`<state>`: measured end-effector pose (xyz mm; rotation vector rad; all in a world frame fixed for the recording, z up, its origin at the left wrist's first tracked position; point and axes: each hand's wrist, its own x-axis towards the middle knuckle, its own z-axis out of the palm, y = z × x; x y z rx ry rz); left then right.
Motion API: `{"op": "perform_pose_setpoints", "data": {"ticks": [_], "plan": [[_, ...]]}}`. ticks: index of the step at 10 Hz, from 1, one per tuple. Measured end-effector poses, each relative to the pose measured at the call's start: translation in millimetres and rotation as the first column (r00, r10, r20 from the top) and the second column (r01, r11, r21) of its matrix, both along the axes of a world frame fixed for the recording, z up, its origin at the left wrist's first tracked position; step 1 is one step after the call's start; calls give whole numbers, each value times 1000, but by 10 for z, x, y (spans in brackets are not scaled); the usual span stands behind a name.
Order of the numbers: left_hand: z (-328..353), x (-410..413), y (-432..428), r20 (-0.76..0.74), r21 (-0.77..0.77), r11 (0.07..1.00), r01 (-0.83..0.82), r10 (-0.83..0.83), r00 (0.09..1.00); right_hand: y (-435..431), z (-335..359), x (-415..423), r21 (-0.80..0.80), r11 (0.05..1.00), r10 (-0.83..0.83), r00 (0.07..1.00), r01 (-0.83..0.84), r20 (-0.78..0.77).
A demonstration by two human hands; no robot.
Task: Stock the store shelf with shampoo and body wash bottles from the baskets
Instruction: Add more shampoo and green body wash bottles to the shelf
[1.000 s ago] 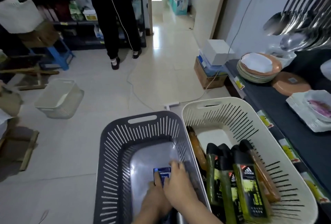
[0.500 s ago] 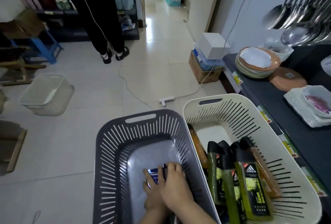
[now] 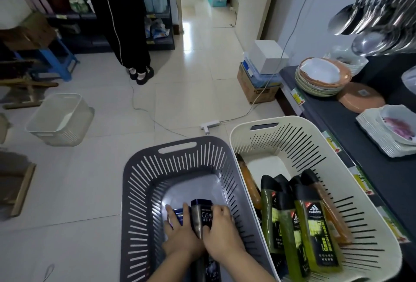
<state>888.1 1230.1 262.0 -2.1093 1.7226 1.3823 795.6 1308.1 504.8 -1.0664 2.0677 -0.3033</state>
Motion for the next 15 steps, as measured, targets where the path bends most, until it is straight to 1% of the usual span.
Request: {"op": "perform_pose_setpoints", "data": {"ticks": [1,2,3,4,5,6,7,8,9,10,11,12,13,14,15], "plan": [[1182,-24,233,44,-114,972,203,-200,979,36,-63,-6,37,999,-23,999,22,30],[1770,167,509,157,-214,949,232,-201,967,58,-110,24,77,996,-40,998,36,45],[1707,281,499,173,-197,961,196,-163,971,47,-214,59,124,991,-50,999,47,15],[1833,367,496,201,-140,970,201,-171,965,12,-372,124,169,980,-113,993,105,38],[1838,408,486,220,-107,972,211,-183,958,1,-533,188,217,958,-221,965,189,137],[1850,432,535,216,-71,974,215,-195,957,9,-645,203,236,938,-296,941,254,163],[1793,420,578,232,-29,972,233,-220,947,42,-664,210,230,932,-310,944,279,112],[1748,381,633,252,-37,971,238,-221,942,131,-586,222,175,951,-261,965,256,5],[1682,322,654,191,-10,990,139,-134,972,188,-462,220,134,972,-187,981,191,-41],[1700,300,616,171,18,996,84,-86,981,200,-292,194,80,981,-172,984,176,-47],[1761,354,561,132,-15,998,55,-53,990,183,-76,193,-37,979,-202,979,202,-17],[1988,417,468,100,-116,993,36,-24,995,174,217,177,-136,971,-196,980,197,20],[2384,418,310,21,-255,966,35,-30,999,171,575,134,-239,956,-174,985,172,13],[2887,388,192,-73,-404,915,19,-53,996,196,946,81,-376,907,-200,980,191,15],[3332,377,258,-133,-499,866,-24,-49,990,325,1290,20,-467,864,-220,975,187,-17]]}}
